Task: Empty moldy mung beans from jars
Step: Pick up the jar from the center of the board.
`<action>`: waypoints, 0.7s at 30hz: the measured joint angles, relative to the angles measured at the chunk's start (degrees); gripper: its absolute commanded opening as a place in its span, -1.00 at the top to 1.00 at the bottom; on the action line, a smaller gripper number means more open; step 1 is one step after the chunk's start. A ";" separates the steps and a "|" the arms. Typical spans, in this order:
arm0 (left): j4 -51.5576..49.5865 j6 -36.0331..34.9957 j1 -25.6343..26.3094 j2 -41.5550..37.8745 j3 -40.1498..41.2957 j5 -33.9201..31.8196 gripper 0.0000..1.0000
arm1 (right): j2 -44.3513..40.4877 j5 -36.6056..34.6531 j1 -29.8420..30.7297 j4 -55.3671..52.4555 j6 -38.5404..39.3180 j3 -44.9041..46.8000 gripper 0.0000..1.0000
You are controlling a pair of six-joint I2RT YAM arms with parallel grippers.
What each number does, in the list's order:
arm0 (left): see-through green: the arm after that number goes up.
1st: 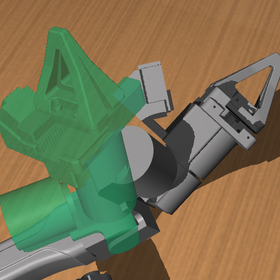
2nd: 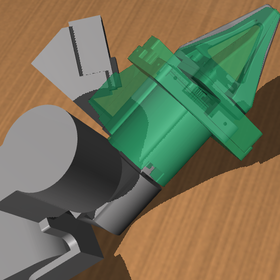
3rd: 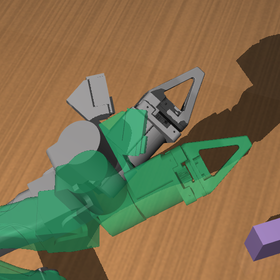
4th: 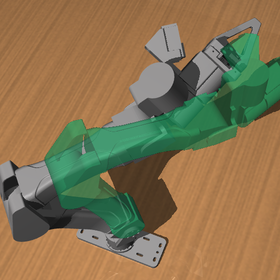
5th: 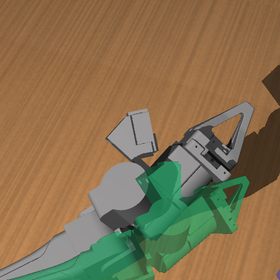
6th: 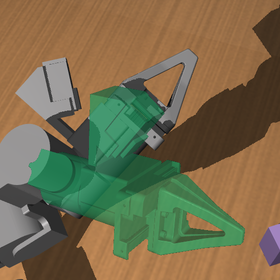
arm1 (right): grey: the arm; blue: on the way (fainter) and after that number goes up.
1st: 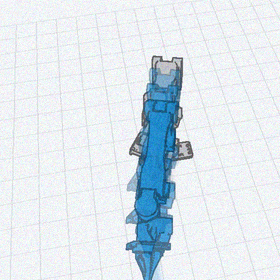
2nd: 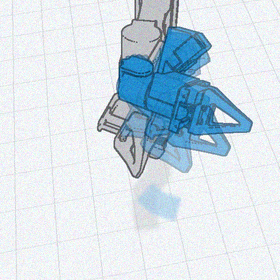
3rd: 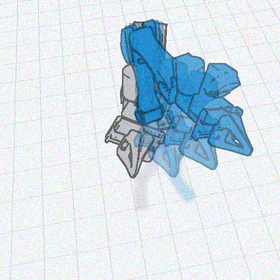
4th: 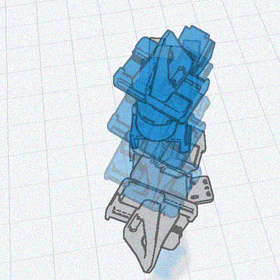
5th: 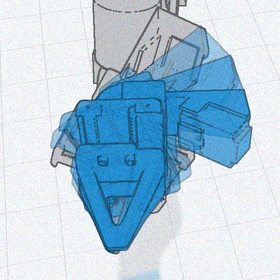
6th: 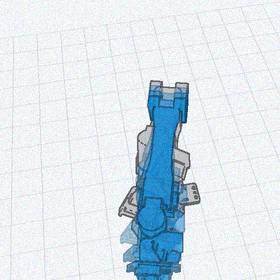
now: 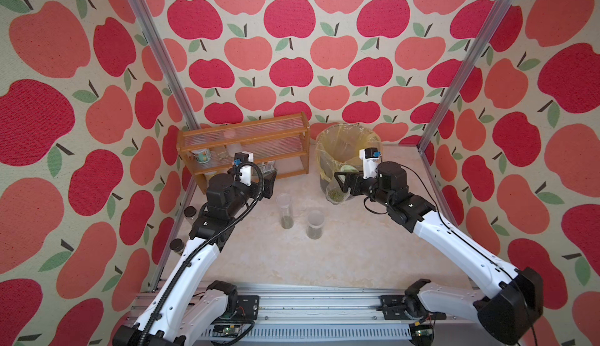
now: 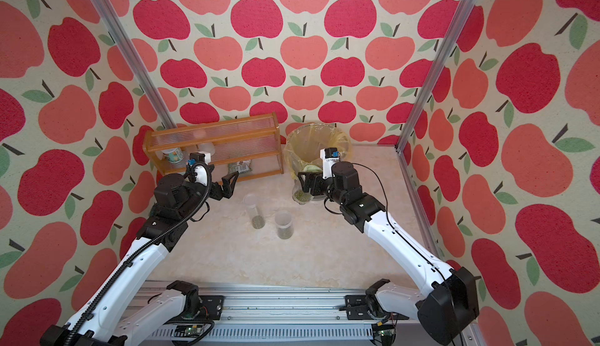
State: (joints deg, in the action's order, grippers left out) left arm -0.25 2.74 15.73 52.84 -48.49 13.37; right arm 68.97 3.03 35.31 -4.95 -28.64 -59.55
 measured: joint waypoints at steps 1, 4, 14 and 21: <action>0.15 -0.42 0.35 -0.09 0.00 0.79 -0.99 | 0.17 0.83 -0.35 0.02 -0.66 -0.68 0.04; 0.26 -0.74 1.03 -0.04 0.00 2.21 -0.99 | 0.85 3.50 -1.55 -0.04 -2.75 -2.95 0.04; 1.09 0.52 2.27 0.94 -1.07 10.14 -0.99 | 2.19 8.24 -3.32 0.13 -6.03 -8.85 0.04; 2.97 0.52 5.86 3.74 -3.87 13.68 -0.99 | 4.07 10.80 -3.98 0.61 -7.08 -11.91 0.04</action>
State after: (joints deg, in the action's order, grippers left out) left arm 2.72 3.27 21.58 56.58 -52.36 27.05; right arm 73.03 13.82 31.33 -4.34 -35.73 -71.46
